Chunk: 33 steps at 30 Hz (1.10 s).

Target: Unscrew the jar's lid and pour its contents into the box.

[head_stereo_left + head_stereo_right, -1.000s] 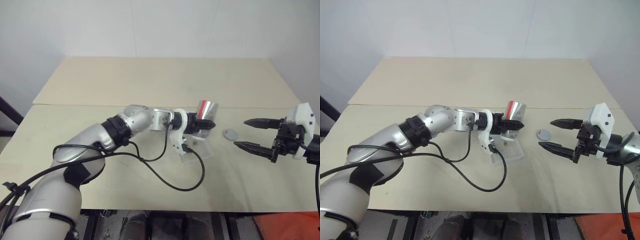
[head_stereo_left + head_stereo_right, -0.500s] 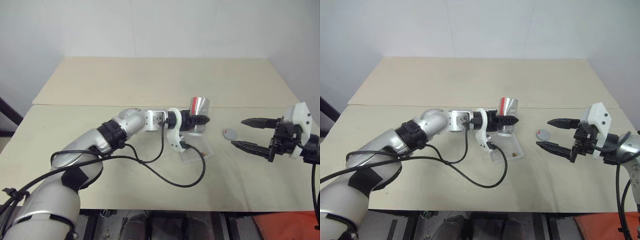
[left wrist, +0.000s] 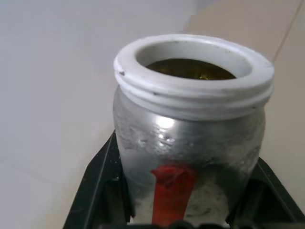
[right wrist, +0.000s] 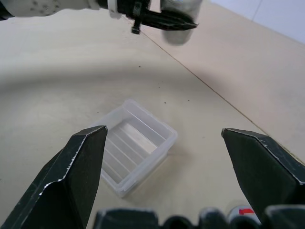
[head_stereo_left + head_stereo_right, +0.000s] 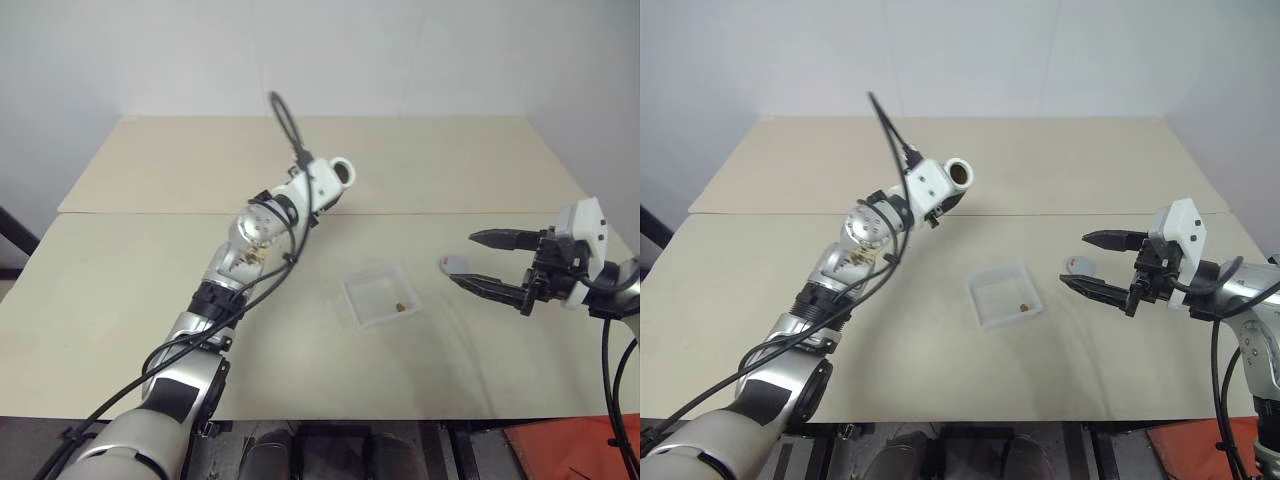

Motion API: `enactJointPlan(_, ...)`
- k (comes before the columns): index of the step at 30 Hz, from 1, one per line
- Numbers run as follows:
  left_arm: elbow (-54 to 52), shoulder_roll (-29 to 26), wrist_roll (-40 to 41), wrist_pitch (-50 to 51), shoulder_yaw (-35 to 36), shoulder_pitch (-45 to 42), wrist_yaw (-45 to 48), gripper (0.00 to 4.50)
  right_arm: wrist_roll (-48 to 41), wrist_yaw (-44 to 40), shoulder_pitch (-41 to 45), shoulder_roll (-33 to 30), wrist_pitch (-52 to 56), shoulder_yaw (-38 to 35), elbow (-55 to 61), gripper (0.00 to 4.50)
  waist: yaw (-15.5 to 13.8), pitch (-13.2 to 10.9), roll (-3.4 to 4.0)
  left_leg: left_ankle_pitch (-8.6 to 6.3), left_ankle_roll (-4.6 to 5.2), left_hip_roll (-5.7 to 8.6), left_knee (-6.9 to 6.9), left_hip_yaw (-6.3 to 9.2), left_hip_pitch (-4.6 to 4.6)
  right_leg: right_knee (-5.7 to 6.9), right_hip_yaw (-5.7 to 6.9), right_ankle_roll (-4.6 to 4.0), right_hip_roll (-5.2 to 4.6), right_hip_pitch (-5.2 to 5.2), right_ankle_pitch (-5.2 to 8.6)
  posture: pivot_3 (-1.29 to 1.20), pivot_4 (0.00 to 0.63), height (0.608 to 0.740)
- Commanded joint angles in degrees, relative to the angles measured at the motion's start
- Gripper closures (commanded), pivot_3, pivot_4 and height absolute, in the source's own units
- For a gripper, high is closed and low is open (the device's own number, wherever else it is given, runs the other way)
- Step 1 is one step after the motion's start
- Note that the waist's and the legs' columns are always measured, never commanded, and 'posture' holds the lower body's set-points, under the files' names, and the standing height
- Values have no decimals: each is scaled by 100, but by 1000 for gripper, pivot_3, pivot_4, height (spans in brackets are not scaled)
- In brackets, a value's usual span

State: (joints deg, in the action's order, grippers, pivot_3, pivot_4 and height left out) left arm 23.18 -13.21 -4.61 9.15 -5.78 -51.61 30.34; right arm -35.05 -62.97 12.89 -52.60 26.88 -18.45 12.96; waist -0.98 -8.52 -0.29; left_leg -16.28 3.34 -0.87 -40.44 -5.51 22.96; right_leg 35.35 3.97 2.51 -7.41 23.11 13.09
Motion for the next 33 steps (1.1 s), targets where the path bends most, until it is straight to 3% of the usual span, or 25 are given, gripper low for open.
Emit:
enactJointPlan(1, -560, 34, 823, 743, 543, 167, 209, 2570, -49, 62, 122, 25, -69, -32, 117, 31, 22, 0, 1, 0, 0, 0, 0, 1, -2, 0, 0, 0, 0, -3, 0, 0, 150, 740)
enactJointPlan(12, -887, 10, 1148, 384, 734, 1469, 103, 2570, -165, 243, -177, 168, 6, -155, 479, 31, -4, 1, 2, 0, -1, 2, 4, 2, -15, -1, -4, -2, 0, -15, -1, 0, 150, 740)
enactJointPlan(28, -449, 102, 1192, -44, 670, 1887, -104, 2570, -266, 314, -282, 175, 11, -86, 605, 31, -11, 2, 3, -1, 0, 2, 5, 6, -21, -3, -3, -3, 0, -24, -2, 0, 150, 740)
enactJointPlan(33, -505, 65, 1214, -7, 676, 1952, -83, 956, -274, 312, -268, 167, -1, -48, 594, 0, -4, 2, 3, -1, 0, 1, 8, 8, -32, -8, -3, -3, 0, -38, -2, 0, 150, 740)
